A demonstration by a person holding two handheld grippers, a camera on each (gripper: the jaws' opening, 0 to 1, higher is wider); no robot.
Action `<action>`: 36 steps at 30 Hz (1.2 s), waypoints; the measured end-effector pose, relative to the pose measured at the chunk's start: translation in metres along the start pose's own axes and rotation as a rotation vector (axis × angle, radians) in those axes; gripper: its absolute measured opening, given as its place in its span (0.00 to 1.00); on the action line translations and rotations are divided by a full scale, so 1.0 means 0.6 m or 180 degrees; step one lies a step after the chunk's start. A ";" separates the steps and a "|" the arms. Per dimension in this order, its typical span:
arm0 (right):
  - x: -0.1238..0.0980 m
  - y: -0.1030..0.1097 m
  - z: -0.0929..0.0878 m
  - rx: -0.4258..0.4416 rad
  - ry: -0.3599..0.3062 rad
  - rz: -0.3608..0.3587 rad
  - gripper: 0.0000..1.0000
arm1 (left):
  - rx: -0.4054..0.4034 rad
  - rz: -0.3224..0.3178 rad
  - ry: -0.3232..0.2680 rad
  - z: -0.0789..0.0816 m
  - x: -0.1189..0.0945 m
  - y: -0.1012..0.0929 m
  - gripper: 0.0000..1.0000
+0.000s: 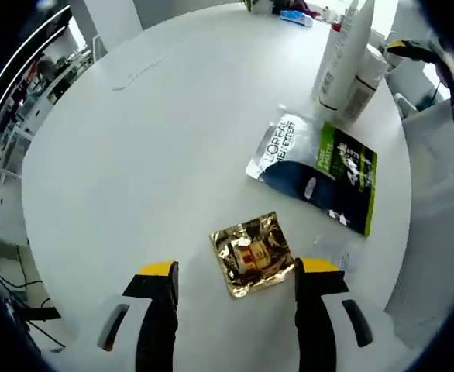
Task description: Arrange the skincare products in the storage area until every visible bottle or jar stands upright without overlapping.
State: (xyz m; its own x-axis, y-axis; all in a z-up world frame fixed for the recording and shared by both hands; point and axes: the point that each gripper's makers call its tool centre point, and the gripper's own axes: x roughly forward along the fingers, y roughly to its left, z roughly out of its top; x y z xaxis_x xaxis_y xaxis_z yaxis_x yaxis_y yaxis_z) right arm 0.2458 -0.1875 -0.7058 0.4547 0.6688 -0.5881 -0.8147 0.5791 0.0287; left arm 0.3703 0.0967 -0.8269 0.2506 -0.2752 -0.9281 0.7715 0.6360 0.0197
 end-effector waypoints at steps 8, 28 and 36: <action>0.001 0.002 -0.003 0.0011 -0.0001 0.0009 1.00 | -0.0311 0.0019 0.0034 -0.007 0.007 -0.030 0.55; 0.003 0.001 -0.001 0.0036 0.0001 -0.0005 1.00 | -0.0208 0.0067 0.0205 -0.006 -0.012 -0.065 0.39; 0.002 0.000 0.001 0.0037 0.0000 -0.0021 1.00 | -0.0090 0.0019 0.0285 -0.001 -0.005 -0.055 0.38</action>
State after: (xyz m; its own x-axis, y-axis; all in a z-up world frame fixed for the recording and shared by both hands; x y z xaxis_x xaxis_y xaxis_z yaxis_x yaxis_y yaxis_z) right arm 0.2468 -0.1865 -0.7061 0.4600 0.6651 -0.5883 -0.8075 0.5889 0.0344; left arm 0.3439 0.0771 -0.8253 0.2009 -0.2065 -0.9576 0.7528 0.6580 0.0161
